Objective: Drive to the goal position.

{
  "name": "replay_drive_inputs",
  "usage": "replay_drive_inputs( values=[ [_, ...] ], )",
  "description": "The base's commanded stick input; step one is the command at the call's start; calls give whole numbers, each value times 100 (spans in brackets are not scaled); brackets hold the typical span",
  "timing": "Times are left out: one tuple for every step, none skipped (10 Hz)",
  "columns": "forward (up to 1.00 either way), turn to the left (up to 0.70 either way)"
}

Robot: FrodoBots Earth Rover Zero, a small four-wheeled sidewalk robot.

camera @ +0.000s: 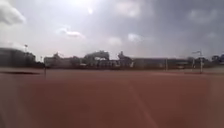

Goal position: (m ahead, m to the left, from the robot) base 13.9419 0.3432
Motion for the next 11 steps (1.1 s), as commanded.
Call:
replay_drive_inputs(
  values=[
    [70, 0],
    [70, 0],
    [70, 0],
    [70, 0],
    [70, 0],
    [70, 0],
    [70, 0],
    [70, 0],
    [70, 0],
    [70, 0],
    [70, 0]
  ],
)
